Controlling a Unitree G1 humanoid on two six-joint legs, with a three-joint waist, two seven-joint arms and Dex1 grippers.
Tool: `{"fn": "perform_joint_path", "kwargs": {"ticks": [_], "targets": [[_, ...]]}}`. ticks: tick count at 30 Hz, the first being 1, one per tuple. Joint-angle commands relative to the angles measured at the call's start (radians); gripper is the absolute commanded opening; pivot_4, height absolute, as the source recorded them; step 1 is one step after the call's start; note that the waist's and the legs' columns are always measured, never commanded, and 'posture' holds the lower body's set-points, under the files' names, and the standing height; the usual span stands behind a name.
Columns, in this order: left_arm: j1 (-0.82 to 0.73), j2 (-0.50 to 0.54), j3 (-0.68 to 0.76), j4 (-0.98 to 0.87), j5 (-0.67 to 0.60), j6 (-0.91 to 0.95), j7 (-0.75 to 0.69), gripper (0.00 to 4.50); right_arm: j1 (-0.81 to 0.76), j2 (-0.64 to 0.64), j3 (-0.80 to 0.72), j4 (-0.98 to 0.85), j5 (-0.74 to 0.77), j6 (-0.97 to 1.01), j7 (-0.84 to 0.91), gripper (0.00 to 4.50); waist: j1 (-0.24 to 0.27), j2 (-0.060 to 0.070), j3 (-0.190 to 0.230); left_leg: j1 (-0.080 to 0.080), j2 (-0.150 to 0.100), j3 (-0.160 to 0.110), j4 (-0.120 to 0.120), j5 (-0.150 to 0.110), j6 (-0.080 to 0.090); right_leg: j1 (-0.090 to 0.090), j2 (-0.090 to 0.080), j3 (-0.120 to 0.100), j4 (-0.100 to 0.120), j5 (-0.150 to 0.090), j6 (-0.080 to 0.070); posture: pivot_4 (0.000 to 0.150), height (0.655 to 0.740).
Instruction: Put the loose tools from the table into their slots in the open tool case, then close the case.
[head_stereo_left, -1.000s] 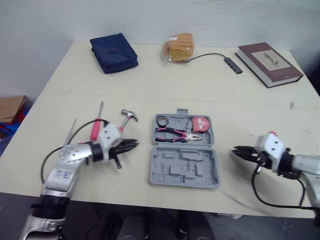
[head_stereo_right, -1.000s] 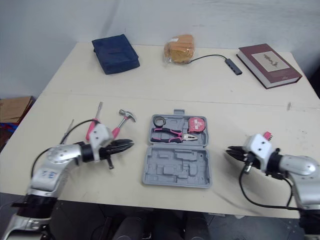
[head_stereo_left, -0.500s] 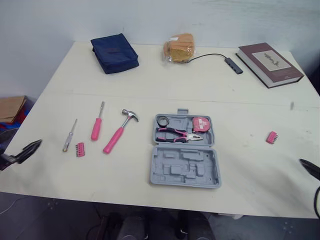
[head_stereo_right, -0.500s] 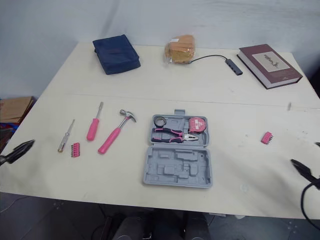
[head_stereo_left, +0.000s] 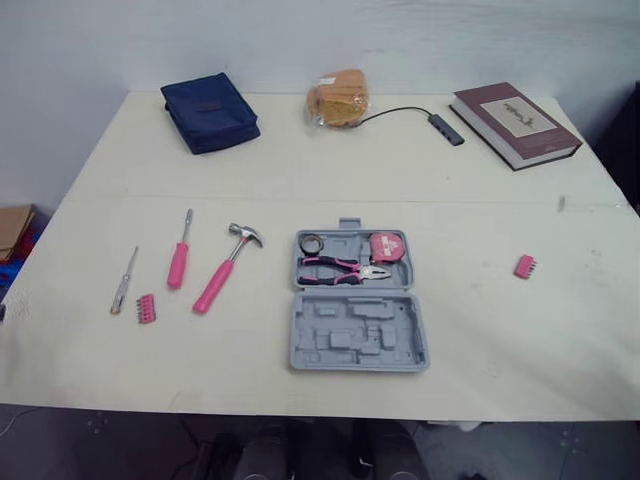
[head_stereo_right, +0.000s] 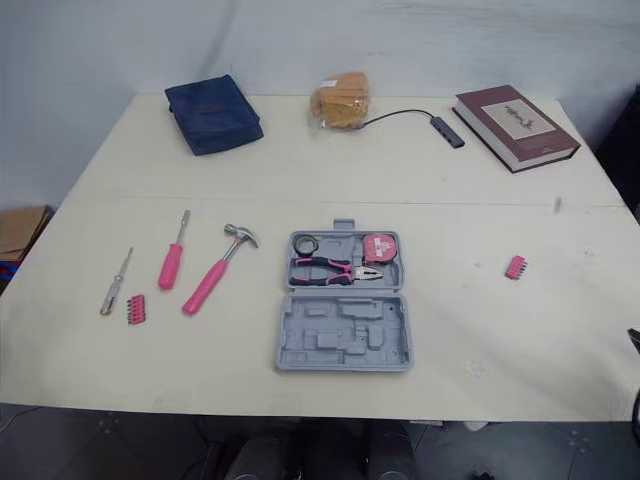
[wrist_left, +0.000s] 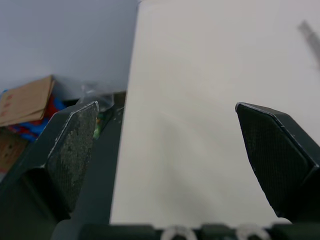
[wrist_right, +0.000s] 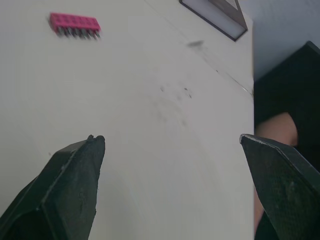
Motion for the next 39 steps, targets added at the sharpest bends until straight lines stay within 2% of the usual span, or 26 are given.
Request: {"fn": "perform_joint_path", "kwargs": {"ticks": [1, 7, 9, 14, 18, 23, 32, 39], "targets": [[0.011, -0.004, 0.002, -0.095, -0.03, 0.047, -0.002, 4.44, -0.046, 0.035, 0.034, -0.058, 0.083, -0.031, 0.105, 4.5, -0.008, 0.0, 0.0, 0.0, 0.0, 0.0, 0.0, 0.001, -0.002, 0.0, 0.0, 0.0, 0.0, 0.0, 0.0, 0.15, 0.74], [0.073, -0.05, -0.014, -0.348, -0.088, 0.22, -0.002, 4.44, -0.108, 0.1, 0.103, -0.207, 0.16, 0.019, 0.178, 4.5, -0.014, 0.0, 0.0, 0.001, 0.0, 0.005, 0.0, 0.003, 0.002, -0.002, 0.001, 0.005, 0.001, 0.0, 0.0, 0.15, 0.74], [0.089, -0.071, -0.039, -0.48, -0.114, 0.331, 0.031, 4.44, -0.131, 0.129, 0.142, -0.303, 0.194, 0.07, 0.188, 4.5, -0.013, 0.0, 0.0, 0.002, 0.0, 0.006, 0.0, 0.0, -0.002, -0.002, 0.0, 0.006, 0.002, 0.0, 0.0, 0.15, 0.74], [0.082, -0.095, -0.081, -0.729, -0.17, 0.69, 0.199, 4.44, -0.152, 0.171, 0.224, -0.545, 0.258, 0.197, 0.189, 4.5, -0.007, 0.0, 0.0, 0.002, 0.001, 0.005, 0.0, 0.0, -0.003, -0.003, 0.001, 0.007, 0.004, 0.0, 0.0, 0.15, 0.74], [0.038, -0.122, -0.119, -0.807, -0.157, 0.831, 0.317, 4.44, -0.164, 0.194, 0.255, -0.651, 0.285, 0.252, 0.178, 4.5, -0.002, 0.0, 0.0, 0.001, 0.001, 0.005, 0.0, 0.002, 0.001, -0.003, 0.001, 0.006, 0.004, 0.0, 0.0, 0.15, 0.74], [-0.075, -0.138, -0.181, -0.721, -0.092, 0.865, 0.41, 4.44, -0.197, 0.241, 0.309, -0.755, 0.297, 0.286, 0.176, 4.5, 0.008, 0.0, 0.0, 0.001, 0.0, 0.005, 0.001, 0.001, -0.001, -0.003, 0.002, 0.006, 0.004, 0.0, 0.0, 0.15, 0.74], [-0.236, -0.157, -0.328, -0.541, -0.038, 0.866, 0.386, 4.44, -0.219, 0.28, 0.411, -0.918, 0.302, 0.348, 0.174, 4.5, 0.016, -0.001, 0.0, -0.001, 0.0, 0.006, 0.001, 0.003, 0.001, -0.004, 0.002, 0.006, 0.006, 0.0, 0.0, 0.15, 0.74], [-0.284, -0.165, -0.395, -0.476, -0.007, 0.865, 0.356, 4.44, -0.217, 0.271, 0.441, -1.032, 0.33, 0.412, 0.181, 4.5, 0.021, 0.0, 0.0, 0.0, 0.0, 0.006, 0.001, 0.003, 0.002, -0.004, 0.002, 0.005, 0.005, 0.0, 0.0, 0.15, 0.74]]}}
